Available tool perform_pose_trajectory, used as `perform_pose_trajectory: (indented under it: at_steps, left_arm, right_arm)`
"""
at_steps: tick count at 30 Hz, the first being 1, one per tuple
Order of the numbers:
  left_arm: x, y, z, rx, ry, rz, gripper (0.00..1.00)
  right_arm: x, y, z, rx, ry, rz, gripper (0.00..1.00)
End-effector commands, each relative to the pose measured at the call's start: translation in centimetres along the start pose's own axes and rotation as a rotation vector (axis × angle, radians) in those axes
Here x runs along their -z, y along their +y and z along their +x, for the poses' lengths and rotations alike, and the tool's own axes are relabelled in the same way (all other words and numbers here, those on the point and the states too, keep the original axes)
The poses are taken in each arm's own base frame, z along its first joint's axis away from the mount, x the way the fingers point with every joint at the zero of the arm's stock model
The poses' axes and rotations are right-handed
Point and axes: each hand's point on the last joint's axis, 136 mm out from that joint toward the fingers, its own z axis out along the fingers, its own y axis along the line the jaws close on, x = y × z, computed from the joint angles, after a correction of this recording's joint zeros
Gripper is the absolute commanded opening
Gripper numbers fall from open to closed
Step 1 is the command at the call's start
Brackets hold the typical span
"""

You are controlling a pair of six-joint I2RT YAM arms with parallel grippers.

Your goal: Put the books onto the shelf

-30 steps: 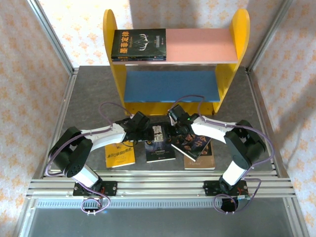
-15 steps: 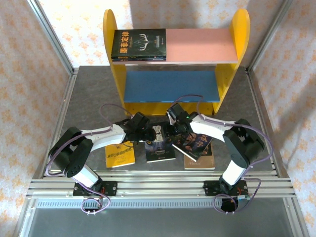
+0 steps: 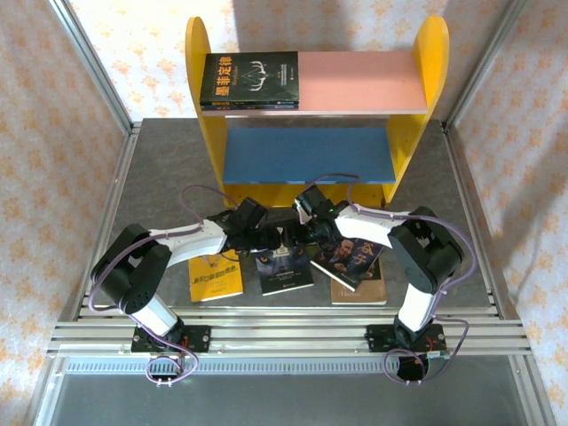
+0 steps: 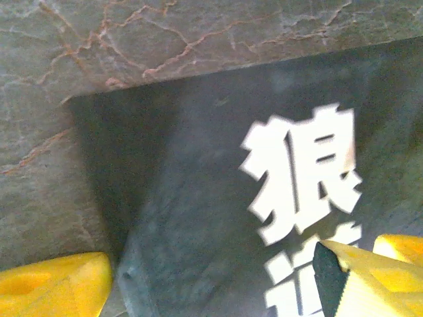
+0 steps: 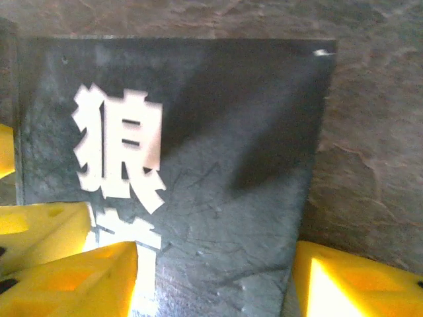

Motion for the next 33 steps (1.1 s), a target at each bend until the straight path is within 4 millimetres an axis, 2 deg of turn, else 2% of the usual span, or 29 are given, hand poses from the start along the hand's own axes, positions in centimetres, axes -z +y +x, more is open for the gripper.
perform_pose_trajectory:
  at_steps: [1, 7, 14, 25, 33]
  left_arm:
    - [-0.6, -2.1, -3.2, -0.017, -0.077, 0.089, 0.8]
    - [1.0, -1.9, -3.8, -0.032, -0.1, 0.077, 0.8]
    - [2.3, -0.9, -2.9, -0.038, -0.095, 0.047, 0.81]
    - [1.7, 1.2, -0.7, -0.005, -0.049, -0.004, 0.81]
    - [0.8, 1.9, 0.6, 0.013, -0.021, -0.007, 0.81]
  right_arm:
    - [-0.1, 2.8, -1.0, 0.001, -0.022, -0.115, 0.62]
    - [0.5, 2.5, -1.5, 0.0, -0.05, -0.091, 0.63]
    - [0.8, 1.3, -0.1, -0.008, -0.043, -0.046, 0.64]
    - [0.7, 0.1, 1.2, -0.005, -0.019, -0.006, 0.65]
    - [-0.7, 0.0, 1.6, 0.005, 0.002, 0.019, 0.63]
